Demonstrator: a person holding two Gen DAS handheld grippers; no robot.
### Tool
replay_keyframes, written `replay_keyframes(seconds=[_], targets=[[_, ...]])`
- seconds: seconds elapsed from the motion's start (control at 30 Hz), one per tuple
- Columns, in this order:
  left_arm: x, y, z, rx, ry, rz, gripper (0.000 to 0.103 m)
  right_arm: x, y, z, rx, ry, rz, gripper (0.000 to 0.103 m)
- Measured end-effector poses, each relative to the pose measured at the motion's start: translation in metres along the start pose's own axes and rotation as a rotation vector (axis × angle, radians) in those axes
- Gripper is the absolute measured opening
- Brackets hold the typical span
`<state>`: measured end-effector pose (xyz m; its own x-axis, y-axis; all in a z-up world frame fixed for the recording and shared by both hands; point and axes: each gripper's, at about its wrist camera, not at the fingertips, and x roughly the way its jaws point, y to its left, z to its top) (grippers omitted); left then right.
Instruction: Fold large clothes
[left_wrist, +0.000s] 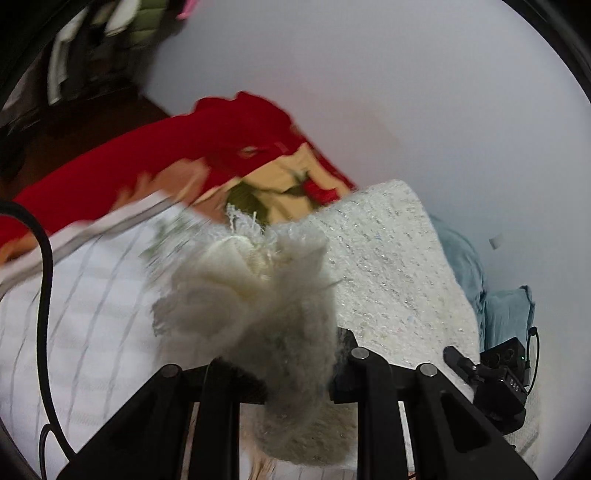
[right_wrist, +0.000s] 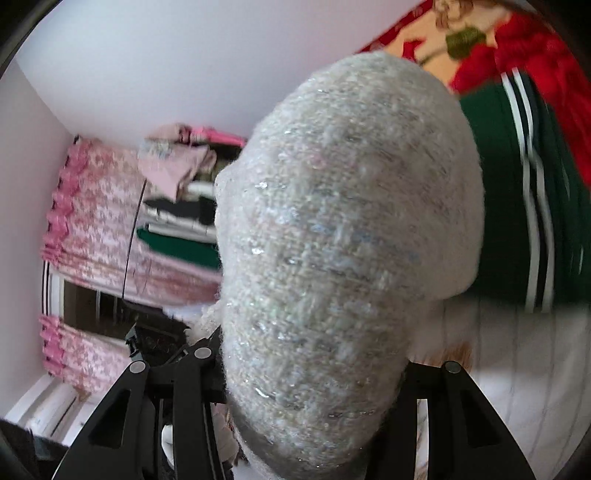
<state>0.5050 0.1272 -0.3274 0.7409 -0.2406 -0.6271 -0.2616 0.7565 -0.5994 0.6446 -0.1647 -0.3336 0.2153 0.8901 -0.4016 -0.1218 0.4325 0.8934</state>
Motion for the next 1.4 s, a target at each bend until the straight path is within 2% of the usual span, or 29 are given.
replay_keyframes(seconds=[0.13, 0.27, 0.3, 0.4, 0.5, 0.57, 0.67, 0.73, 0.77, 0.8, 0.83, 0.9, 0.93, 1.03, 1.1, 1.17, 1.27, 1.4], targets=[[0.08, -0.022, 0.028, 0.021, 0.034, -0.015, 0.017, -0.005, -0.043, 0.092, 0.018, -0.017, -0.031, 0.049], [0.153, -0.016, 0.018, 0.027, 0.117, 0.015, 0.017, 0.0, -0.116, 0.158, 0.066, 0.016, -0.103, 0.049], [0.173, -0.011, 0.011, 0.028, 0.146, 0.032, 0.017, 0.001, -0.134, 0.166, 0.081, 0.029, -0.118, 0.049], [0.197, 0.0, -0.006, 0.037, 0.198, 0.07, 0.018, 0.006, -0.177, 0.182, 0.104, 0.072, -0.176, 0.049], [0.204, 0.005, -0.015, 0.073, 0.223, 0.092, 0.024, 0.006, -0.197, 0.185, 0.113, 0.086, -0.186, 0.054], [0.202, -0.001, -0.018, 0.112, 0.239, 0.114, 0.024, 0.005, -0.194, 0.184, 0.081, 0.086, -0.244, 0.062], [0.196, -0.013, -0.016, 0.176, 0.253, 0.162, 0.027, 0.003, -0.172, 0.177, 0.015, 0.074, -0.423, 0.075], [0.195, -0.022, -0.014, 0.233, 0.253, 0.238, 0.044, -0.005, -0.15, 0.174, -0.039, 0.025, -0.589, 0.085], [0.19, -0.028, -0.014, 0.267, 0.243, 0.27, 0.047, -0.007, -0.141, 0.171, -0.066, 0.012, -0.653, 0.085], [0.189, -0.031, -0.014, 0.291, 0.238, 0.29, 0.058, -0.011, -0.131, 0.166, -0.103, -0.012, -0.736, 0.085], [0.185, -0.036, -0.015, 0.324, 0.233, 0.321, 0.077, -0.015, -0.121, 0.158, -0.132, -0.033, -0.812, 0.087], [0.175, -0.046, -0.015, 0.377, 0.218, 0.367, 0.094, -0.017, -0.106, 0.142, -0.171, -0.05, -0.947, 0.1], [0.166, -0.052, -0.015, 0.405, 0.203, 0.382, 0.094, -0.018, -0.097, 0.132, -0.186, -0.061, -1.003, 0.103], [0.138, -0.07, -0.013, 0.468, 0.164, 0.418, 0.098, -0.02, -0.07, 0.099, -0.207, -0.075, -1.107, 0.103], [0.114, -0.081, -0.012, 0.496, 0.138, 0.417, 0.099, -0.028, -0.049, 0.075, -0.206, -0.101, -1.143, 0.103], [0.087, -0.092, -0.011, 0.515, 0.12, 0.411, 0.099, -0.024, -0.009, 0.048, -0.211, -0.136, -1.181, 0.103], [0.038, -0.109, -0.011, 0.54, 0.104, 0.394, 0.1, -0.03, 0.048, 0.007, -0.217, -0.19, -1.206, 0.103], [-0.018, -0.126, -0.01, 0.571, 0.102, 0.378, 0.1, -0.061, 0.126, -0.044, -0.215, -0.262, -1.219, 0.103]])
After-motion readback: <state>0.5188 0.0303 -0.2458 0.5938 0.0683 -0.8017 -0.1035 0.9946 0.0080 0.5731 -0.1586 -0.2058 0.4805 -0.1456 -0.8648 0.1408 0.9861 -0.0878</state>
